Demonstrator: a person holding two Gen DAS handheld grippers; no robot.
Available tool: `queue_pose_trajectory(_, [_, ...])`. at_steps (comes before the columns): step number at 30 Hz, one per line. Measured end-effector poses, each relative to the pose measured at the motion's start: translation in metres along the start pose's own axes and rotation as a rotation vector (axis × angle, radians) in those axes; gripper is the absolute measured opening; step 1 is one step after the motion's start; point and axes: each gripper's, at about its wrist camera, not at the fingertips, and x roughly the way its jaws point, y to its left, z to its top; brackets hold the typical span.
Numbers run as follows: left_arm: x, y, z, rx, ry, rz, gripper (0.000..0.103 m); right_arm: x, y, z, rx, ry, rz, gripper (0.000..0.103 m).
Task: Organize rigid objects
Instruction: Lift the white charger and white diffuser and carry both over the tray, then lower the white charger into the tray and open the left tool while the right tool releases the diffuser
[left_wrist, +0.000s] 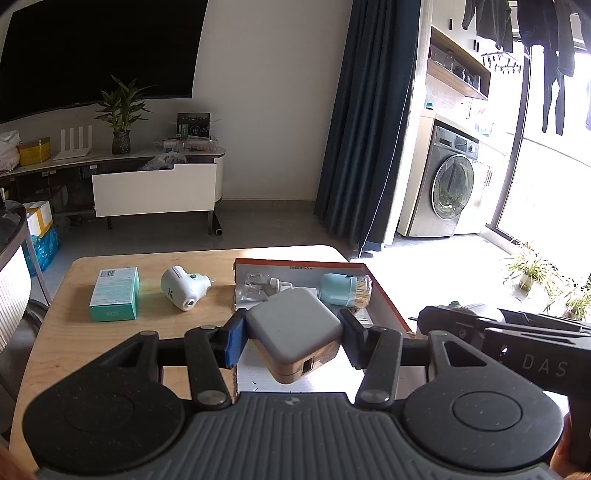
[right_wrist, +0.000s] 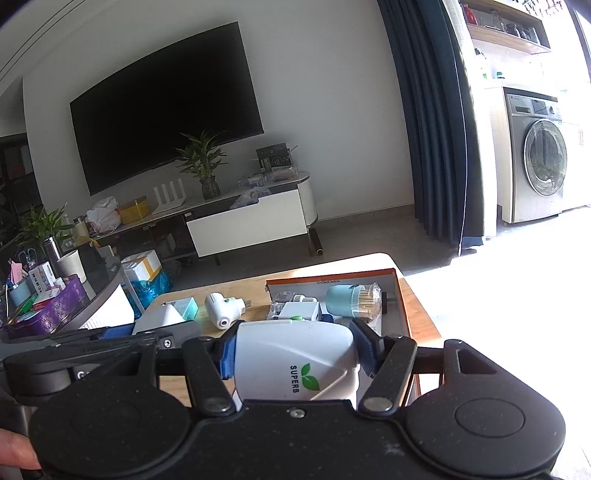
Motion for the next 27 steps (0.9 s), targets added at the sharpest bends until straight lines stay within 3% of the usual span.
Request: queue_pose_trajectory(27, [0.027,-0.007,-0.004,0.004,0.071,-0.026,0.052,0.029,-0.009,-0.001,0.030,0.055,-0.033,0.073])
